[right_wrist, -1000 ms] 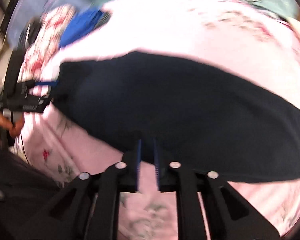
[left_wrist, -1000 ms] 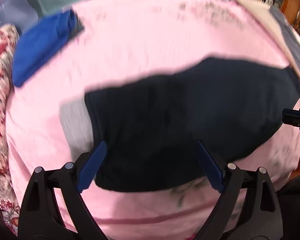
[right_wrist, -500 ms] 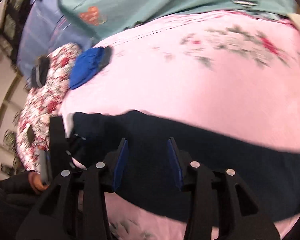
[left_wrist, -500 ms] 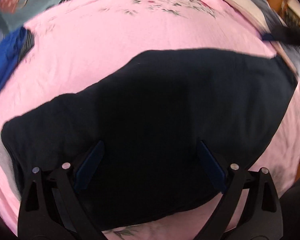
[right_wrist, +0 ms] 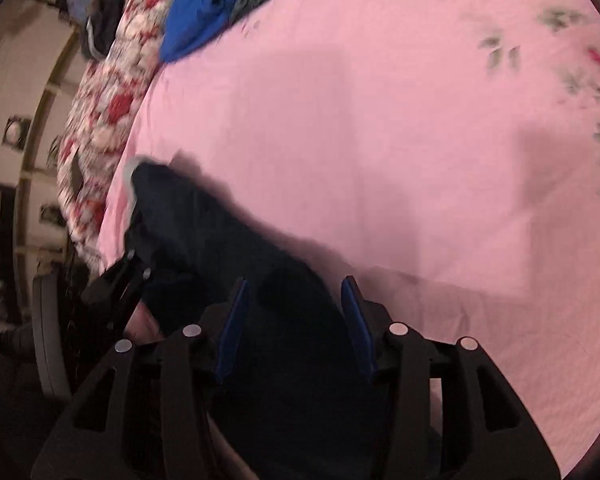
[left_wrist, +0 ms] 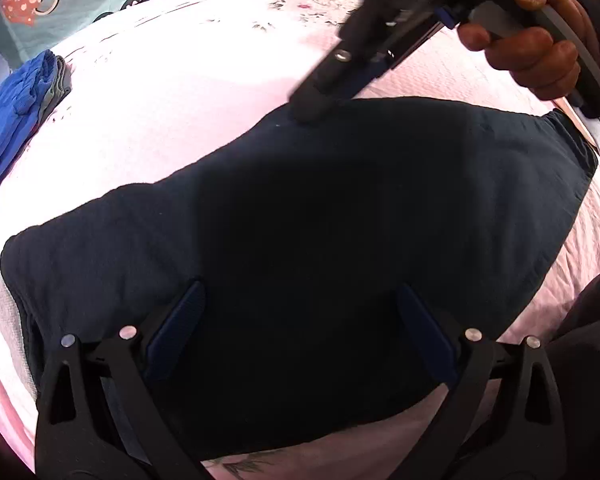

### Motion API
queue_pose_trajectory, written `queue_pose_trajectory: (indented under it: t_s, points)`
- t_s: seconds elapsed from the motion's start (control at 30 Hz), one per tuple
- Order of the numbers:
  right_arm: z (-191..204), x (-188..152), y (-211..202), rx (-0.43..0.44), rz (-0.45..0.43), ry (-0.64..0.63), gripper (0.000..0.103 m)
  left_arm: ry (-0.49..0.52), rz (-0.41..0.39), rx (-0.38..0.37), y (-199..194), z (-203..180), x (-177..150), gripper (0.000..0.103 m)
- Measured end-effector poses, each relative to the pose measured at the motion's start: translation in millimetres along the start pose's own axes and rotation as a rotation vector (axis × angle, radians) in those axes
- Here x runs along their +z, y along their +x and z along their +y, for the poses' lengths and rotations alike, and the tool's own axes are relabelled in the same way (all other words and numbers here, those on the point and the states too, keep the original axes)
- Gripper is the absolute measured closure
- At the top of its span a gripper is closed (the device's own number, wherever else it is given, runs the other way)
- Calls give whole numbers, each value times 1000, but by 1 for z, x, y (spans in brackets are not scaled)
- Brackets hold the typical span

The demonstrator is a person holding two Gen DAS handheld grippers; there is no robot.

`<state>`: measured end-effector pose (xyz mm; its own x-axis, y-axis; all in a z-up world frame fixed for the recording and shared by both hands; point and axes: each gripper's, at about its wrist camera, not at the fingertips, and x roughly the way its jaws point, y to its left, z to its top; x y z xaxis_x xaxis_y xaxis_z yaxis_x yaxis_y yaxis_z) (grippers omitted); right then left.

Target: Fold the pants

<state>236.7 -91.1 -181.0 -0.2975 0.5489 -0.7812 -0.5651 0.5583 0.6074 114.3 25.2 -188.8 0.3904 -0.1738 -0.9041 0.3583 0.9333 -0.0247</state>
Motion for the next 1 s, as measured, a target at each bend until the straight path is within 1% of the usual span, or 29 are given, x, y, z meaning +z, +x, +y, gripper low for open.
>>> queue_pose_trajectory:
  t_s: [0.07, 0.2, 0.27, 0.3, 0.37, 0.43, 0.53, 0.6, 0.63, 0.67, 0.73, 0.8, 0.87, 0.93, 0.97, 1.0]
  points:
    - [8, -1, -2, 56, 50, -57, 53, -9, 3, 5, 0, 0, 1, 5]
    - [17, -3, -5, 160, 122, -130, 53, -20, 13, 14, 2, 0, 4, 4]
    - [16, -2, 0, 149, 150, -150, 53, -24, 20, 18, 3, 0, 6, 4]
    - [11, -1, 6, 134, 165, -142, 53, -24, 22, 19, 3, -1, 6, 3]
    - [3, 2, 12, 100, 170, -123, 53, -23, 27, 21, 4, -2, 7, 3]
    - [-1, 3, 14, 141, 172, -109, 53, -24, 29, 21, 4, -2, 8, 2]
    - [4, -1, 23, 236, 234, -118, 47, -27, 34, 25, 5, -5, 10, 2]
    - [9, -4, 28, 268, 265, -140, 41, -28, 39, 26, 5, -5, 11, 2]
    - [9, -3, 29, 276, 263, -138, 36, -28, 41, 26, 6, -4, 12, 2]
    - [9, -1, 31, 291, 254, -128, 33, -29, 43, 27, 6, -2, 11, 2]
    - [8, 4, 34, 326, 216, -97, 31, -38, 51, 30, 6, -1, 12, 2]
    - [6, 9, 37, 336, 178, -67, 31, -40, 55, 32, 7, -1, 13, 2]
    - [-1, 15, 33, 321, 111, -34, 31, -41, 56, 33, 7, -4, 13, 2]
    - [-12, 20, 21, 309, 20, 7, 32, -41, 56, 33, 7, -5, 14, 2]
    - [-23, 20, 13, 338, -18, 50, 37, -40, 55, 34, 7, -7, 14, 2]
    - [-27, 21, 12, 352, -29, 76, 41, -41, 53, 34, 8, -8, 15, 2]
